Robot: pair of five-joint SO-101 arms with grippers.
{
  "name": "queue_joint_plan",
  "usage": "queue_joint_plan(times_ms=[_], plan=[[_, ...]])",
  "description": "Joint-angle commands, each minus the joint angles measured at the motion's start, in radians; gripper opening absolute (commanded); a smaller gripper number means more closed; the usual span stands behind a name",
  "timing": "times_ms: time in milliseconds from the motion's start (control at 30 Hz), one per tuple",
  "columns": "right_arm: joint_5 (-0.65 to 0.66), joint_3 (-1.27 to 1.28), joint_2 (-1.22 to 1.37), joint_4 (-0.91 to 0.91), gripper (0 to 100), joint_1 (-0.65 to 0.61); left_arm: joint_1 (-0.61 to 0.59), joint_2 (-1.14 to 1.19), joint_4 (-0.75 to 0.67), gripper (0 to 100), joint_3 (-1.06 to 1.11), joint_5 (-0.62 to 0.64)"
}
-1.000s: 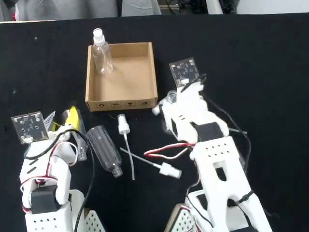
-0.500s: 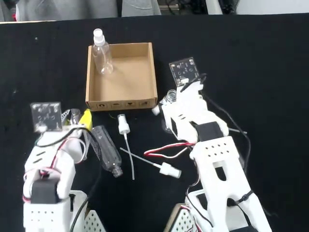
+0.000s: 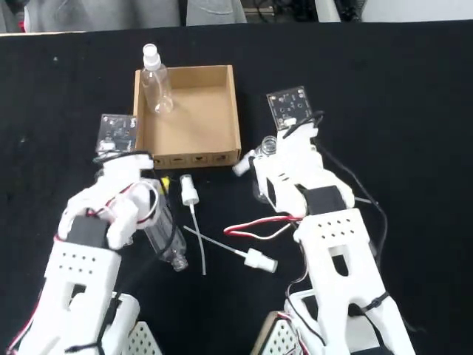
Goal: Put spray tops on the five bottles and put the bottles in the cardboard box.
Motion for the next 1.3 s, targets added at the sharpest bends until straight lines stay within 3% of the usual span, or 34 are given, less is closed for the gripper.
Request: queue_joint_plan(times_ms=[0, 667, 1267], plan=[[-0.011, -0.09, -0.044, -0.008, 1.8, 0.031, 0.045, 0.084, 0.005, 17, -0.099, 0.061], [-0.011, -0.091, -0.044, -0.008, 1.8, 0.063, 0.188, 0.516, 0.003, 17, -0.289, 0.331], [-0.011, -0.091, -0.044, -0.008, 1.8, 0.063, 0.189, 0.862, 0.003, 16, -0.476, 0.393]])
